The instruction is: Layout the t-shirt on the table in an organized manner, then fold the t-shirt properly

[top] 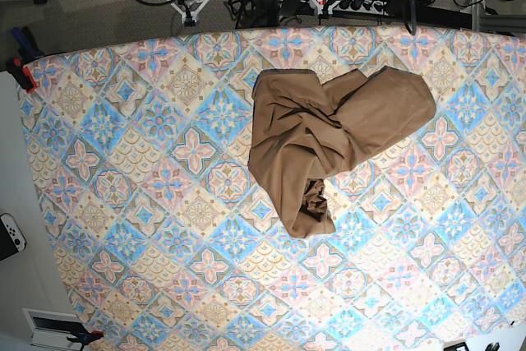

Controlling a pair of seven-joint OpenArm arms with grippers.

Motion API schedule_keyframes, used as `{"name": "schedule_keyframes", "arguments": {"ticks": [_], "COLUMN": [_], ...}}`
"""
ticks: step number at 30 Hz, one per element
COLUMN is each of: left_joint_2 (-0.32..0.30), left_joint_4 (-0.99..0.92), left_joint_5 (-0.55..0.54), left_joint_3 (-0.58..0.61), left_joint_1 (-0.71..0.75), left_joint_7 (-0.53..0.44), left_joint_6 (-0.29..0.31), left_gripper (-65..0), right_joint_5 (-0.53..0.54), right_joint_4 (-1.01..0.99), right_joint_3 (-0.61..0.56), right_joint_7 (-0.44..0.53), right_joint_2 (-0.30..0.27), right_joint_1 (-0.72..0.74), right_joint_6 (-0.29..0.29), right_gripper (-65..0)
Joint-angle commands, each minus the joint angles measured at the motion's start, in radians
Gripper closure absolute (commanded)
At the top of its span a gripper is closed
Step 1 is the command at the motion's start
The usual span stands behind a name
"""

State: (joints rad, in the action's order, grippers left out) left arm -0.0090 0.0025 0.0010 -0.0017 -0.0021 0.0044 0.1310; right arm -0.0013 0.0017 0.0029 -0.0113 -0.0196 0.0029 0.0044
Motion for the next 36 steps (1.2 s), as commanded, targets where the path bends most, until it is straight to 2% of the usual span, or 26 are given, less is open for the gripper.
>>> {"name": "schedule_keyframes", "arguments": {"ticks": [1,4,7,9,12,15,19,22,27,33,36], "left_joint_2": [0.002,-0.016,-0.027,-0.039,-0.052,-0.079,-0.085,-0.087,-0.082,-0.067,-0.036], "left_joint_4": [-0.002,-0.002,-0.002,-0.002,-0.002,-0.002,-0.002,-0.002,-0.002,0.13,0.35], "left_joint_5": [0.0,-0.006,-0.009,-0.008,-0.008,-0.009,-0.009,-0.009,-0.002,-0.008,-0.003], "left_joint_3": [0.002,-0.001,-0.002,-0.002,-0.002,-0.004,-0.007,-0.062,-0.128,-0.129,-0.125], "left_joint_1": [0.004,0.012,0.032,0.06,0.11,0.162,0.23,0.278,0.35,0.432,0.541], "left_joint_7": [0.006,-0.002,-0.037,-0.12,-0.254,-0.395,-0.636,-0.797,-1.082,-1.078,-1.078], "left_joint_6": [0.005,0.005,0.005,0.005,0.005,0.005,0.005,0.006,0.008,0.008,0.008], "left_gripper": [0.0,0.0,0.0,0.0,0.0,0.0,0.0,0.0,0.0,0.0,0.0], "right_joint_5": [0.007,0.008,0.008,0.008,0.008,0.008,0.008,0.008,0.008,0.008,0.008], "right_joint_4": [-0.002,-0.002,-0.002,0.005,0.007,0.007,0.005,0.004,-0.001,0.008,0.079], "right_joint_3": [0.003,0.01,0.081,0.176,0.251,0.263,0.266,0.266,0.268,0.268,0.271], "right_joint_7": [0.004,0.009,0.01,0.021,0.106,0.221,0.402,0.543,0.83,1.177,1.166], "right_joint_2": [-0.007,-0.035,-0.056,-0.079,-0.096,-0.096,-0.096,-0.096,-0.096,-0.096,-0.096], "right_joint_1": [0.003,-0.001,-0.002,-0.005,-0.057,-0.113,-0.172,-0.209,-0.28,-0.366,-0.427], "right_joint_6": [0.001,0.001,0.001,0.003,0.003,0.003,0.003,0.003,0.003,0.003,0.001], "right_gripper": [0.0,0.0,0.0,0.0,0.0,0.0,0.0,0.0,0.0,0.0,0.0]}}
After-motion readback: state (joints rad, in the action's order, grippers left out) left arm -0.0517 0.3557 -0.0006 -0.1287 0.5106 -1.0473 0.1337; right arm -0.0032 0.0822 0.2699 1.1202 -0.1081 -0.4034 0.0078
